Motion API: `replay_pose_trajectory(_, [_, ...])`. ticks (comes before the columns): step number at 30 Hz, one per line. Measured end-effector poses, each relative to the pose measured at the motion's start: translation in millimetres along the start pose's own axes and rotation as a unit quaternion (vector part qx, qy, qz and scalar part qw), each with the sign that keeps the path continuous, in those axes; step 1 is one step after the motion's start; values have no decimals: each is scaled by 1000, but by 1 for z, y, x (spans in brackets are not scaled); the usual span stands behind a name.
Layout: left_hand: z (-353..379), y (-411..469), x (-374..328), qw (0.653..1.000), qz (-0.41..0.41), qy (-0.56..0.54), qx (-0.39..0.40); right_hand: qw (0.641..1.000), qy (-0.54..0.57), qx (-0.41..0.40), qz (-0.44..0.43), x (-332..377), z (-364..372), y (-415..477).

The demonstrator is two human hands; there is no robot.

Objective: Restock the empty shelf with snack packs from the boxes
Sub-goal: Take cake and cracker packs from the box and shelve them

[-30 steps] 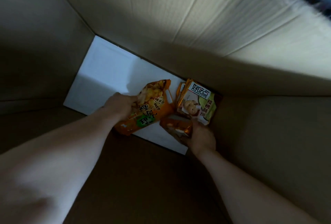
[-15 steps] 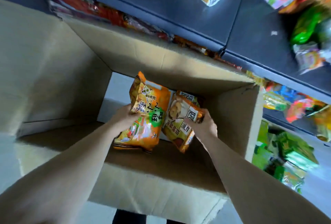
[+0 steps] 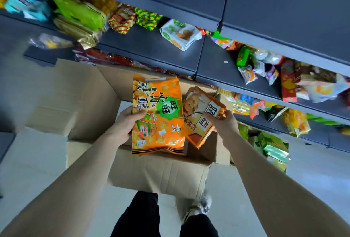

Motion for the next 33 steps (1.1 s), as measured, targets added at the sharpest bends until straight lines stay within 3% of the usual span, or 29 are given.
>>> replay_pose_trajectory(7, [90, -72, -42, 993, 98, -4, 60, 995, 43, -18, -84, 41, -98, -82])
replay_pose_trajectory(15, [242, -149, -66, 975, 204, -13, 91, 975, 32, -67, -211, 67, -244, -198])
replay_pose_trajectory(20, [327, -196, -96, 955, 267, 11, 132, 960, -7, -121, -254, 81, -329, -253])
replay_pose_trajectory(33, [476, -253, -220, 906, 396, 31, 146, 912, -63, -224, -337, 151, -477, -328])
Point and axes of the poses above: each hand's wrist, its own y-axis towards the middle knuckle, its own z-axis out of the palm, x = y × z, the point moved 2 cm from there along y, towards the middle knuckle, and after that the axes turned 14 degrees about x, right-handed, at the moved point
